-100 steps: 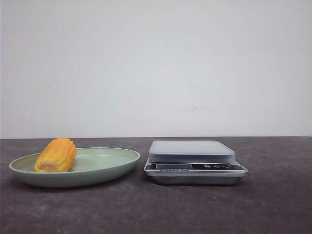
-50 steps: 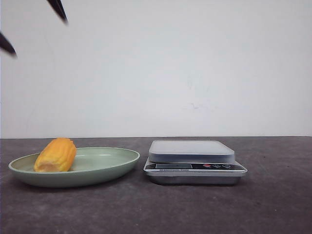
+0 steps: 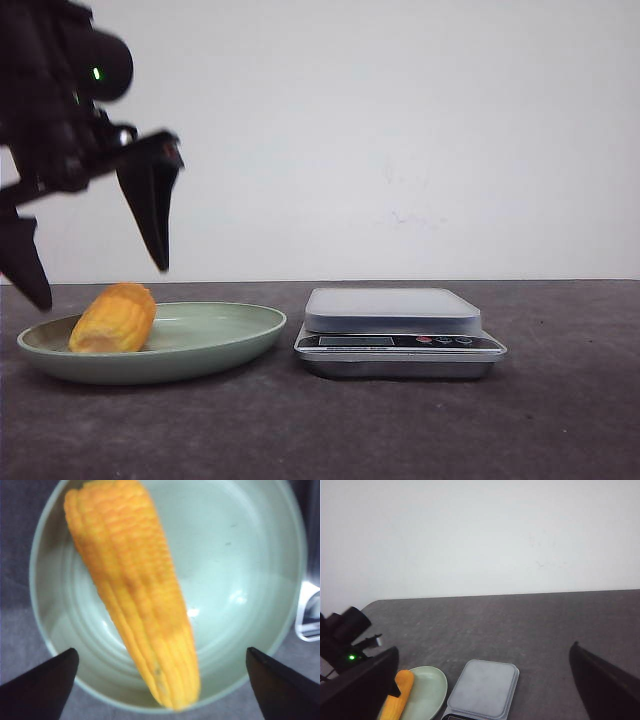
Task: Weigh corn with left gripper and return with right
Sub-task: 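Lower the left gripper onto the yellow corn cob and close it, then lift the corn cob off the green plate and carry it toward the scale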
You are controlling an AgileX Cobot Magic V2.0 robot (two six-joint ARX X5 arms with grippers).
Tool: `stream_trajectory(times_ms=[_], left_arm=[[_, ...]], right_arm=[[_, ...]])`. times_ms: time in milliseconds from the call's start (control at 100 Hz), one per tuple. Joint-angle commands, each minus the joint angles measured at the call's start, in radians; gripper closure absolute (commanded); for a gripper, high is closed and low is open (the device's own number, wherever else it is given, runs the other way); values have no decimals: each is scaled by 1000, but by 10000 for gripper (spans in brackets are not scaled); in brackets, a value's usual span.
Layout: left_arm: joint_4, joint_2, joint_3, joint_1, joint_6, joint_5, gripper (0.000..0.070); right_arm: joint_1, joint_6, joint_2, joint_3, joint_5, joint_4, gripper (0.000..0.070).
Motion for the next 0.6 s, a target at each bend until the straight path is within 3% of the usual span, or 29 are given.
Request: stream_trajectory(times_ms=[0, 200, 290, 340, 590], left_arm=[[20, 39, 8, -9, 12, 0, 53], [58, 99, 8, -38, 8, 0, 215], [77, 106, 8, -54, 19, 0, 475], [91, 106, 8, -63, 26, 4, 700], [100, 72, 68, -82, 40, 138, 688]], right_arm=[[-2, -3, 8, 10, 3, 0, 0], [-2, -1, 8, 10, 49, -15, 0], [-2, 6, 8, 10, 54, -18, 0], [-2, 9, 8, 10, 54, -21, 0], [-2, 16, 8, 10, 57, -42, 0]])
